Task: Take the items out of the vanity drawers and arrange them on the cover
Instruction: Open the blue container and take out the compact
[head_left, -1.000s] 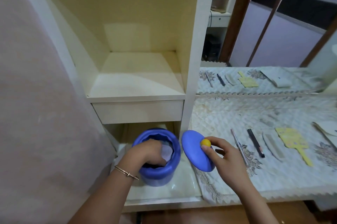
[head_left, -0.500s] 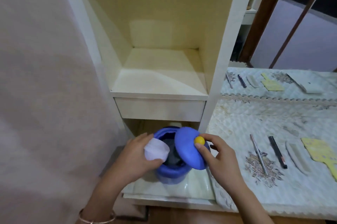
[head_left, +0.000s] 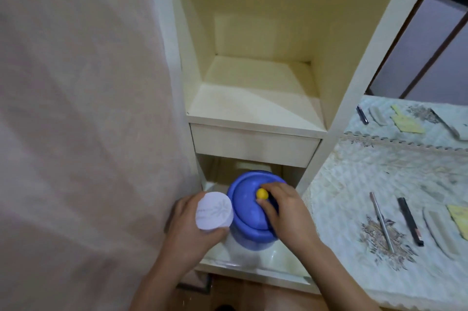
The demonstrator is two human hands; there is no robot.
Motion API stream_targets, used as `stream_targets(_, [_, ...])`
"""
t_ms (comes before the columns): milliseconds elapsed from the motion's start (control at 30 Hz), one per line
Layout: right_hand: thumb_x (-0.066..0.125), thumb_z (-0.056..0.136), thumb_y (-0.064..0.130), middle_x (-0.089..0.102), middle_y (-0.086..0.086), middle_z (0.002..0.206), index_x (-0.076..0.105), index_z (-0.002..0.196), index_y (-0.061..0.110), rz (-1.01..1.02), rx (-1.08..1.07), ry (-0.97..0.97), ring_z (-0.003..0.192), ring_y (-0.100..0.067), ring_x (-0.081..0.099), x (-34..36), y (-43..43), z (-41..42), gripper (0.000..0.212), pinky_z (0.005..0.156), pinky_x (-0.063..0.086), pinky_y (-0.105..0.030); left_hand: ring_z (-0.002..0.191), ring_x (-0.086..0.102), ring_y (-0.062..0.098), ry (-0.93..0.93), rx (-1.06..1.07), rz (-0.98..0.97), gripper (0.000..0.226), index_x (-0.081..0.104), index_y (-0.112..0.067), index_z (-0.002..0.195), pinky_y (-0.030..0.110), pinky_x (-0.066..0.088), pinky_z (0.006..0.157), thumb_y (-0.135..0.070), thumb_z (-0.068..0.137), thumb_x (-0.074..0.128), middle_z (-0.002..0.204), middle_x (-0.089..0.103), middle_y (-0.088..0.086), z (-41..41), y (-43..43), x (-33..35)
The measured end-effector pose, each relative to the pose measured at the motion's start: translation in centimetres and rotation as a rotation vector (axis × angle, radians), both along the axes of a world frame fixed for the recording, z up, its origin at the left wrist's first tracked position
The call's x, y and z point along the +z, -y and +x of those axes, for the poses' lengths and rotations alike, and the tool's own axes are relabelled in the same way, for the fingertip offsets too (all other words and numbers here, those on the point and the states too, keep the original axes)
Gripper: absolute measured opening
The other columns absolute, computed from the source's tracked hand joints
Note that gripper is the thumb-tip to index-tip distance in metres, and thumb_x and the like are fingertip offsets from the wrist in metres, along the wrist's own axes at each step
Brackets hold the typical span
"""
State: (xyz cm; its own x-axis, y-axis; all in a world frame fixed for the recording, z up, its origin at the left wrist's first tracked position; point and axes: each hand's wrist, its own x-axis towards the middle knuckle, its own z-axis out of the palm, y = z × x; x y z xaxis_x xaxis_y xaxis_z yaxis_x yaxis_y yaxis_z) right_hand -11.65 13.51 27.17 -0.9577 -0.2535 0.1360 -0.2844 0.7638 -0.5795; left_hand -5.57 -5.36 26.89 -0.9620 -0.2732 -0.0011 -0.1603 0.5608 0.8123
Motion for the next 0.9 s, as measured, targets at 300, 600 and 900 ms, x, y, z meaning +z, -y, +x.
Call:
stream_targets(300, [0.058, 0.088, 0.024, 0.058, -0.004, 0.120, 0.057, 0.117, 0.014, -0.042, -0.005, 0.029, 0.112, -0.020, 0.051, 0.1, 0.0, 0.1, 0.031, 0.087, 0.035, -0.018, 0.106, 0.055, 0.015, -0.025, -0.007, 0.070, 0.088, 0.057, -0.023, 0.116, 0.039, 0.048, 0.094, -0.061, 0.038, 0.066, 0.119, 0.053, 0.000, -1.0, 0.2, 0.0])
stream_targets(600, [0.061, 0.086, 0.018, 0.062, -0.004, 0.116, 0.059, 0.116, 0.013, -0.141, -0.320, -0.022, 0.107, -0.014, 0.052, -0.6, -5.7, 4.9, 0.030, 0.085, 0.025, 0.000, 0.100, 0.042, -0.021, -0.221, -0.265, 0.156, 0.070, 0.045, -0.038, 0.107, -0.007, 0.030, 0.083, -0.043, 0.042, 0.071, 0.119, 0.038, -0.006, -1.3, -3.3, 3.0])
stream_targets(900, [0.055, 0.090, 0.023, 0.059, 0.005, 0.121, 0.059, 0.116, 0.020, -0.174, -0.630, 0.136, 0.116, -0.010, 0.050, -1.2, -17.2, 11.0, 0.026, 0.097, 0.037, -0.023, 0.108, 0.025, -0.030, -0.123, -0.782, 0.085, 0.056, 0.037, -0.056, 0.103, -0.012, 0.020, 0.082, -0.050, 0.051, 0.060, 0.118, 0.022, -0.038, -2.2, -15.7, 1.5])
